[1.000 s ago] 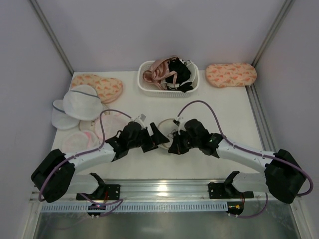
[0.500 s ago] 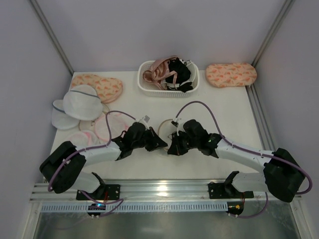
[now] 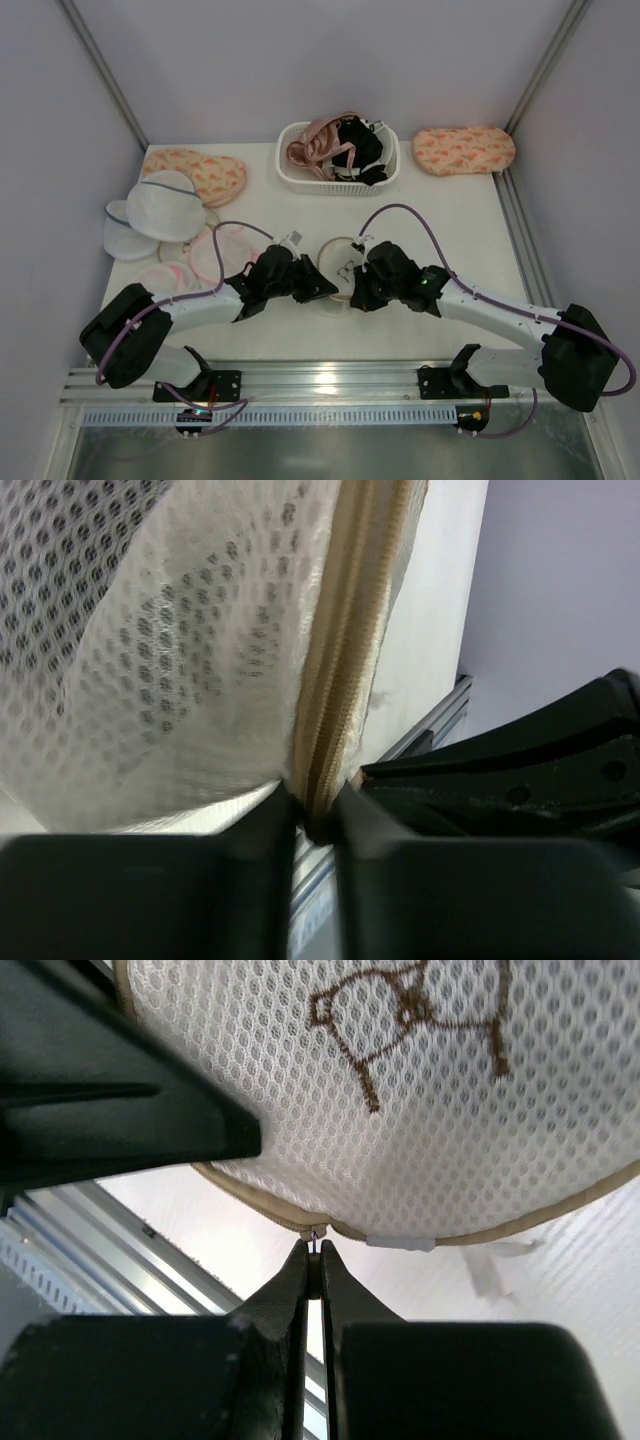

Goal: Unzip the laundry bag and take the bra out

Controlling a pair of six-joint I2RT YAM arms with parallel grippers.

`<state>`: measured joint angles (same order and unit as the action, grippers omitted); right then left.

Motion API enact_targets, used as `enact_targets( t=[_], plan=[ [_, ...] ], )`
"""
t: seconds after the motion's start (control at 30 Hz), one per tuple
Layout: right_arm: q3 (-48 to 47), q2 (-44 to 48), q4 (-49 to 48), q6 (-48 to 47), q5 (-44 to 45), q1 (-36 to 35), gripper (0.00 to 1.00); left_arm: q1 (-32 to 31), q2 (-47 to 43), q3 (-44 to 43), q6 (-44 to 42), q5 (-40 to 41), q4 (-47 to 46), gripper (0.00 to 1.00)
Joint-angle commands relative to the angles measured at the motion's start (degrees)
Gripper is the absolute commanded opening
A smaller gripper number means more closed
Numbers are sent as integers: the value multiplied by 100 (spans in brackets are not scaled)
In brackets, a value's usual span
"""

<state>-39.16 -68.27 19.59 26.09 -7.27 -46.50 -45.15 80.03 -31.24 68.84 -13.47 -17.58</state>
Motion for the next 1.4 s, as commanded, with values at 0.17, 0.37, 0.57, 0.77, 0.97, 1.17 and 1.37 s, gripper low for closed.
enact_targets(
  t=[0.17,0.37,0.57,0.77,0.97,1.17,1.37],
  plan=[
    [-206,314,738,-16,979,36,4,23,-372,-84,-99,196,9,99],
    [-356,516,1739,221,2242,36,17,23,-1075,-13,-274,652,641,100],
    [-733,666,3216,1073,4091,45,68,32,-1437,171,-371,925,949,99],
    [-1015,945,3308,1330,4297,45,80,32,-1043,31,-748,1293,1387,99],
    [-822,1465,2111,723,3355,36,80,32,-998,206,-1232,1927,1328,77],
    [-901,1194,1741,617,3021,45,80,32,-902,312,-1803,1831,864,63],
    [-901,886,1389,573,2792,36,80,32,-243,163,-2041,1218,284,57]
  ],
)
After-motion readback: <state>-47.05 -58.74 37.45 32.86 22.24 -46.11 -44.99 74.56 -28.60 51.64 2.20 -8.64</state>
